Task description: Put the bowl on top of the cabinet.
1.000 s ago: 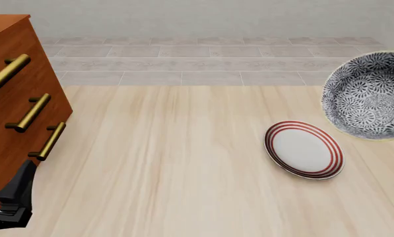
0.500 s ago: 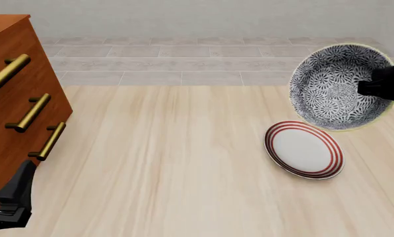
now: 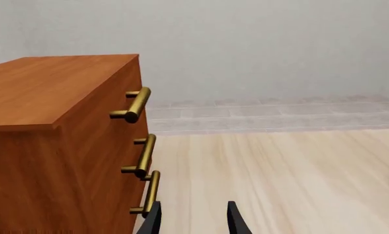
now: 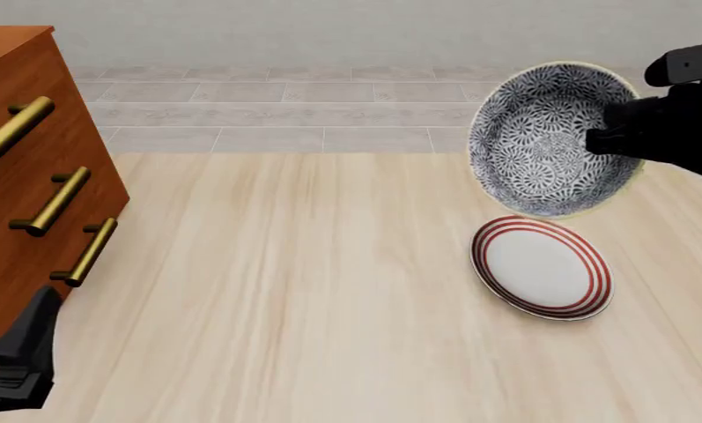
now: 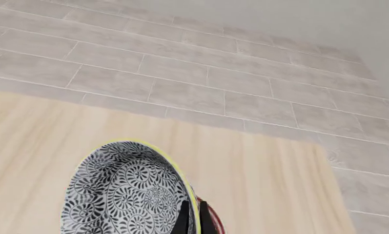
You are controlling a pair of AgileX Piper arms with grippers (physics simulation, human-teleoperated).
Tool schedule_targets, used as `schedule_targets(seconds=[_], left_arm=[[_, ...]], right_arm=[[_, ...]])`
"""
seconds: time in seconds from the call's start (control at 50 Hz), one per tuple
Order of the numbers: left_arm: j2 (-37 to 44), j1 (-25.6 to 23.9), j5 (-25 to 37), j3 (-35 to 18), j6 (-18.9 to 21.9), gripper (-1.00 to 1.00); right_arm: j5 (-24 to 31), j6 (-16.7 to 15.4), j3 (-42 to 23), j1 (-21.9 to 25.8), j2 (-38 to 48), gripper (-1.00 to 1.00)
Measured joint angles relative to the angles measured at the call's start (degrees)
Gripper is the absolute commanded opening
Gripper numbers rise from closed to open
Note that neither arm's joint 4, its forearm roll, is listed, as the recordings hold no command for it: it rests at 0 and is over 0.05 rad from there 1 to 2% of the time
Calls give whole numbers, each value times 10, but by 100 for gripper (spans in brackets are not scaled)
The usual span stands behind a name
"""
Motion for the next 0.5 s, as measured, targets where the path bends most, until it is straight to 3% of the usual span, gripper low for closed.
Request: schedule_targets(seconds=[0.5], left_arm=[[-11,-1,3,-1,-8,100]], right_arm=[[-26,16,-41,92,57,-100]])
